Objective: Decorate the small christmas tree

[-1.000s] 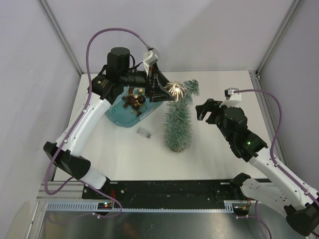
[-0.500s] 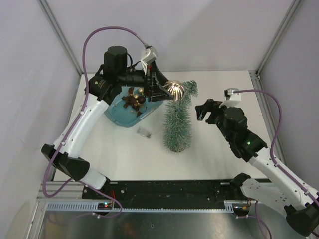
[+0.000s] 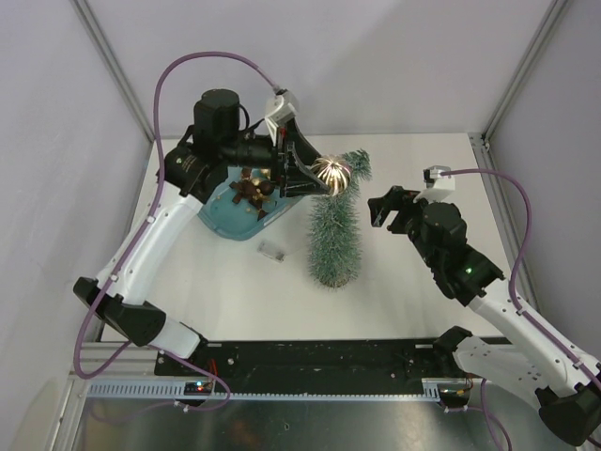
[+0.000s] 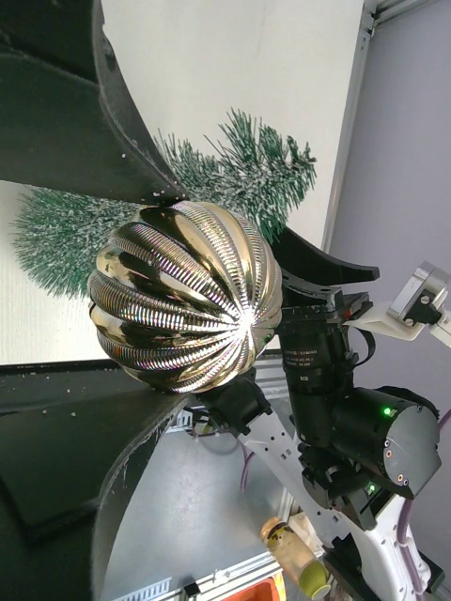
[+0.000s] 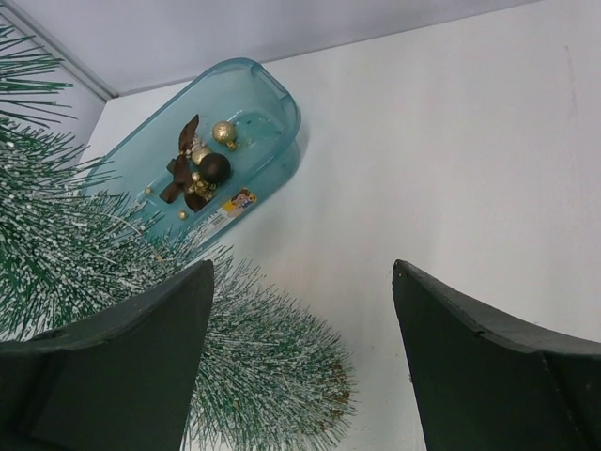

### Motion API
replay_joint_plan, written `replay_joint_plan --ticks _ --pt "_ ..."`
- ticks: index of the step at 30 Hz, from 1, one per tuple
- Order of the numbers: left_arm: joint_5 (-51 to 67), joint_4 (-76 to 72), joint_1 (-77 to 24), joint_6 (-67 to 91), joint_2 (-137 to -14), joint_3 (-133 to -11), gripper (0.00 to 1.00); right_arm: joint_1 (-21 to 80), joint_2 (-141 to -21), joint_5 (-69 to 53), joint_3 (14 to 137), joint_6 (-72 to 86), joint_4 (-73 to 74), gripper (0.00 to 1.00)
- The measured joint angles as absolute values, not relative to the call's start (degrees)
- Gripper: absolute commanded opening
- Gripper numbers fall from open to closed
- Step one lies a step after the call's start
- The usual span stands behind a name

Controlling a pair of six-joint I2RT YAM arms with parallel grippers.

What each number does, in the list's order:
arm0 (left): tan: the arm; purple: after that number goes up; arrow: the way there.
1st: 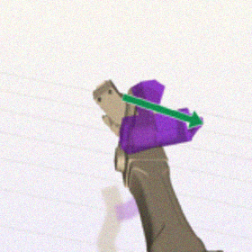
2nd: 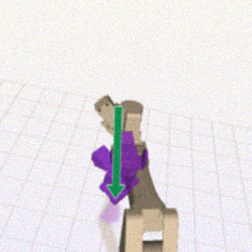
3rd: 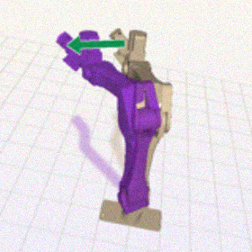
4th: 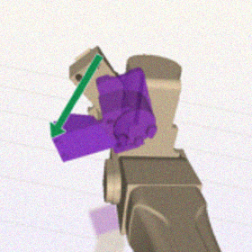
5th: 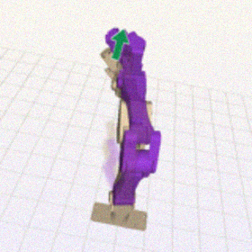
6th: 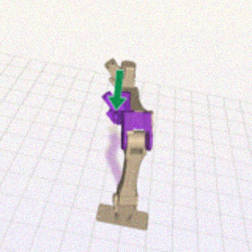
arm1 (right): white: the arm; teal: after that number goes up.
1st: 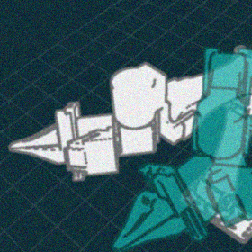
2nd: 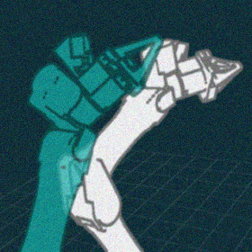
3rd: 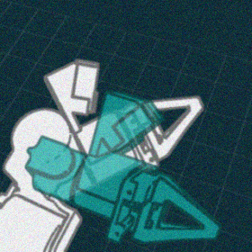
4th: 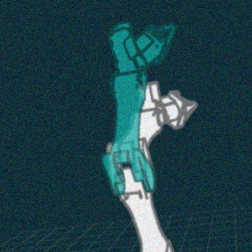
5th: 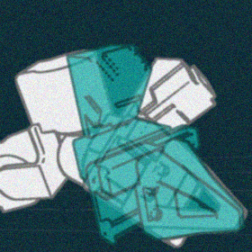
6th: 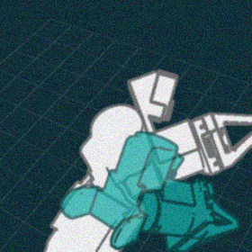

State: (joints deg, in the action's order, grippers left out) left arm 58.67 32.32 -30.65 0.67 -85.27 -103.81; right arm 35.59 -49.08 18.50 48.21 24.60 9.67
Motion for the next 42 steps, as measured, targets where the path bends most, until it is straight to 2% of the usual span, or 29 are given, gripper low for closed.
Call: replay_joint_plan --ticks 28,30,37,40,42 --pt "56.99 32.18 -31.18 -0.51 -83.90 -99.04 0.43 35.59 -47.92 18.55 47.07 24.80 9.50 0.81" --pt "56.80 32.05 -31.16 -0.97 -82.37 -96.86 0.44 35.59 -47.77 18.55 46.89 24.80 9.52 0.81" --pt "55.83 32.40 -30.72 -1.80 -79.09 -90.85 0.63 35.59 -47.66 18.57 46.83 24.80 9.50 0.81" --pt "55.46 32.51 -30.59 -2.00 -79.09 -90.76 0.64 35.59 -47.66 18.55 46.83 24.80 9.50 0.81" --pt "55.22 32.38 -30.57 -2.02 -79.07 -90.76 0.59 35.59 -47.66 18.55 46.83 24.82 9.50 0.81"
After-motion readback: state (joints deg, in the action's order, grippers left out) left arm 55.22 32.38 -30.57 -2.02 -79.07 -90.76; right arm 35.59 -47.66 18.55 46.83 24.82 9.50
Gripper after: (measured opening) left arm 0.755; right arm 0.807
